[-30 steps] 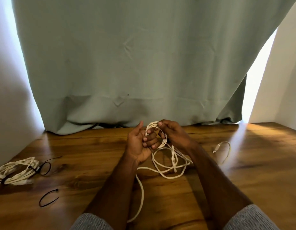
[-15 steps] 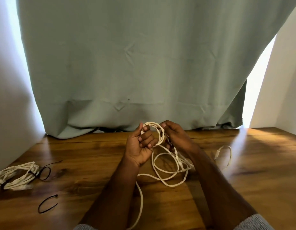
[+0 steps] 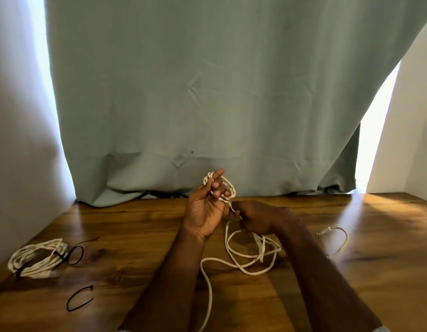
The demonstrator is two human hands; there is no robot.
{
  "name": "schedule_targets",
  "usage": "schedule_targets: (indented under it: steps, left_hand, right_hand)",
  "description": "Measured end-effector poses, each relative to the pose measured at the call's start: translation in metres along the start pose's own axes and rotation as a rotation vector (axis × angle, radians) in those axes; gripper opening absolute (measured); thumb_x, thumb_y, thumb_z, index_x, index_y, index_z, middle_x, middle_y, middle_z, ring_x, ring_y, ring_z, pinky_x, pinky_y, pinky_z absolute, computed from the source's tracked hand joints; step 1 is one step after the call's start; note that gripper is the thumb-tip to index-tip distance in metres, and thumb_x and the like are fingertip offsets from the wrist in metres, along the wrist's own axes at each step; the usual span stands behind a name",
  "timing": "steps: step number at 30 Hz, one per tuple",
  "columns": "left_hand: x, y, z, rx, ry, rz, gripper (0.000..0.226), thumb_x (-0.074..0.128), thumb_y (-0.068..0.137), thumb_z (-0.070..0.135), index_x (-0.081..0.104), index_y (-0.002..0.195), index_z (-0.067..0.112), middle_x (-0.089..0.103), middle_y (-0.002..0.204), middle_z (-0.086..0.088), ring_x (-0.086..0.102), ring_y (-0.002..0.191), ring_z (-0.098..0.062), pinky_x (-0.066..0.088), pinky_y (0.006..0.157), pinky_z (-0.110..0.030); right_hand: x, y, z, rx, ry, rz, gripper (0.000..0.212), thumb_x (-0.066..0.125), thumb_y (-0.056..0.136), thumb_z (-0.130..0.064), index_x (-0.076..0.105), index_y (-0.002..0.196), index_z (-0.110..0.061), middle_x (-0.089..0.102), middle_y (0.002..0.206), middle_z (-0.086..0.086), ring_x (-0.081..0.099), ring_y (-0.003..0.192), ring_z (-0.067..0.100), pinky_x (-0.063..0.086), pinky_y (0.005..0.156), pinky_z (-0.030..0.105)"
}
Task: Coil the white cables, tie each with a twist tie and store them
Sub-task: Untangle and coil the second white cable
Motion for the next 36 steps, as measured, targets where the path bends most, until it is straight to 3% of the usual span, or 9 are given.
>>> schedule_targets:
  steps: [5, 7, 13, 17, 20, 23, 27, 31, 36]
  left_hand:
    - [0.01, 0.002, -0.008, 0.045, 0.221, 0.058, 0.007, 0.045, 0.095, 0.008, 0.052, 0.094, 0.01, 0.048, 0.071, -0.003, 0.046, 0.055, -0.011, 0.04, 0.066, -0.029]
    - [0.013, 0.002, -0.013, 0.053, 0.313, 0.116, 0.017, 0.04, 0.1, 0.004, 0.047, 0.087, 0.011, 0.044, 0.07, -0.005, 0.045, 0.055, -0.013, 0.039, 0.064, -0.029]
    - [0.027, 0.002, -0.022, 0.085, 0.409, 0.112, 0.019, 0.036, 0.103, 0.002, 0.046, 0.088, 0.01, 0.048, 0.063, -0.005, 0.049, 0.053, -0.017, 0.045, 0.06, -0.029]
    - [0.034, 0.003, -0.018, 0.13, 0.357, 0.04, 0.008, 0.043, 0.097, 0.008, 0.047, 0.09, 0.007, 0.054, 0.062, -0.006, 0.058, 0.056, -0.02, 0.054, 0.064, -0.033]
    - [0.033, 0.01, -0.013, 0.154, 0.291, 0.024, 0.015, 0.042, 0.099, 0.013, 0.05, 0.089, 0.005, 0.063, 0.066, -0.008, 0.067, 0.062, -0.024, 0.059, 0.069, -0.035]
    - [0.029, 0.016, -0.017, 0.124, 0.328, 0.061, 0.022, 0.033, 0.105, 0.01, 0.05, 0.095, 0.001, 0.07, 0.072, -0.015, 0.074, 0.075, -0.033, 0.061, 0.074, -0.037]
    - [0.02, 0.016, -0.035, 0.109, 0.808, 0.058, 0.014, 0.033, 0.106, 0.007, 0.045, 0.102, 0.004, 0.066, 0.073, -0.016, 0.073, 0.076, -0.031, 0.057, 0.081, -0.039]
    - [0.013, 0.015, -0.044, 0.198, 1.384, -0.086, 0.009, 0.041, 0.101, 0.017, 0.048, 0.101, 0.01, 0.067, 0.077, -0.011, 0.068, 0.069, -0.021, 0.056, 0.068, -0.037]
    - [0.013, 0.013, -0.053, 0.322, 1.676, -0.159, 0.033, 0.041, 0.102, 0.027, 0.046, 0.128, 0.006, 0.065, 0.093, -0.017, 0.062, 0.077, -0.027, 0.051, 0.068, -0.044]
  right_hand:
    - [-0.005, -0.004, -0.011, 0.08, -0.167, -0.051, 0.025, 0.071, 0.086, -0.012, 0.055, 0.103, -0.023, 0.059, 0.1, 0.002, 0.06, 0.091, 0.021, 0.051, 0.073, 0.034]
    - [-0.009, -0.009, -0.012, 0.111, -0.142, -0.107, 0.031, 0.071, 0.087, -0.018, 0.056, 0.113, -0.022, 0.061, 0.108, 0.004, 0.061, 0.095, 0.022, 0.053, 0.078, 0.035]
    - [-0.019, -0.024, 0.006, 0.049, 0.319, -0.162, 0.017, 0.061, 0.098, -0.016, 0.067, 0.114, -0.014, 0.069, 0.096, -0.004, 0.065, 0.09, 0.012, 0.054, 0.077, 0.022]
    - [-0.022, -0.025, 0.03, 0.08, 0.176, -0.1, 0.01, 0.072, 0.088, -0.023, 0.069, 0.097, -0.025, 0.072, 0.098, 0.002, 0.067, 0.097, 0.022, 0.054, 0.086, 0.039]
    - [-0.02, -0.025, 0.037, 0.121, 0.108, 0.016, 0.009, 0.069, 0.092, -0.016, 0.068, 0.099, -0.022, 0.07, 0.094, -0.002, 0.064, 0.084, 0.012, 0.052, 0.072, 0.026]
    - [-0.021, -0.026, 0.042, 0.115, 0.244, -0.046, 0.016, 0.071, 0.087, -0.007, 0.072, 0.097, -0.019, 0.076, 0.098, 0.002, 0.071, 0.094, 0.018, 0.059, 0.09, 0.041]
    - [-0.022, -0.029, 0.04, 0.088, 0.377, -0.204, 0.02, 0.073, 0.085, -0.003, 0.069, 0.104, -0.007, 0.076, 0.1, 0.009, 0.073, 0.097, 0.024, 0.059, 0.091, 0.043]
    - [-0.022, -0.039, 0.039, 0.037, 0.707, -0.325, 0.01, 0.063, 0.092, 0.004, 0.064, 0.102, 0.0, 0.073, 0.08, 0.005, 0.071, 0.069, 0.013, 0.055, 0.061, 0.019]
    - [-0.028, -0.047, 0.047, 0.053, 0.767, -0.267, 0.03, 0.058, 0.099, -0.032, 0.067, 0.111, -0.005, 0.055, 0.058, 0.003, 0.047, 0.04, 0.005, 0.031, 0.036, 0.014]
Point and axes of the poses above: each hand's wrist, its own y-axis towards the middle knuckle, its own x-axis out of the palm, z = x × y, the point moved 1 cm from there along y, towards the middle knuckle
